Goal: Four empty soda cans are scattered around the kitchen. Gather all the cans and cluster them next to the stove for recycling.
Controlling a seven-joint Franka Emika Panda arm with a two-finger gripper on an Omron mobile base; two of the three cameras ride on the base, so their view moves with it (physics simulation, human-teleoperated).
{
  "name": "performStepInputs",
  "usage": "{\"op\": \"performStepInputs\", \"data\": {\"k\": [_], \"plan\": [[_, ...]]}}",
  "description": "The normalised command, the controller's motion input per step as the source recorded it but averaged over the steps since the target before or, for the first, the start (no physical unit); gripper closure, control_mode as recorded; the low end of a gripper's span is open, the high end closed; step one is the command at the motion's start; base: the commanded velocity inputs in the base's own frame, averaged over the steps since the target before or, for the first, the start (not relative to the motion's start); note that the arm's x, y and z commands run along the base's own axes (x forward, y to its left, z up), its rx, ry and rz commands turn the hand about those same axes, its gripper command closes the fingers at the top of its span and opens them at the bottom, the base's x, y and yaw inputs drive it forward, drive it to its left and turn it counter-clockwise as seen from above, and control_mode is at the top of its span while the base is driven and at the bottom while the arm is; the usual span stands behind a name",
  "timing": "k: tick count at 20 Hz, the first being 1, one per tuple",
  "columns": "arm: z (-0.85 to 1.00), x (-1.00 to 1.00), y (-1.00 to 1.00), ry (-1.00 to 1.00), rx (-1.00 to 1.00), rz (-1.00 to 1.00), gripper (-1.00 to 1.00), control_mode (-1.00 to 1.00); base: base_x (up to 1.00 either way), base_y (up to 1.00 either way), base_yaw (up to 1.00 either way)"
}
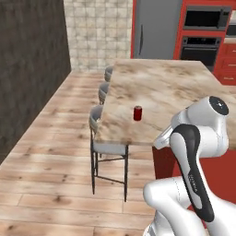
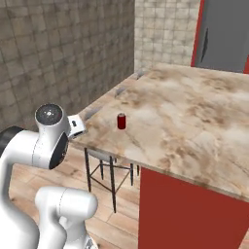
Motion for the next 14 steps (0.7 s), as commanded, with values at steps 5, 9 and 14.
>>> {"op": "performStepInputs", "data": {"k": [5,9,14], "plan": [[0.00,0.00,0.00,0.00,0.00,0.00,-1.00,1.00,0.13,0.43,-0.41],[0.00,0.00,0.00,0.00,0.00,0.00,-1.00,1.00,0.35,0.45,-0.32],[0.00,0.00,0.00,0.00,0.00,0.00,-1.00,1.00,0.55,0.43,-0.19]]}}
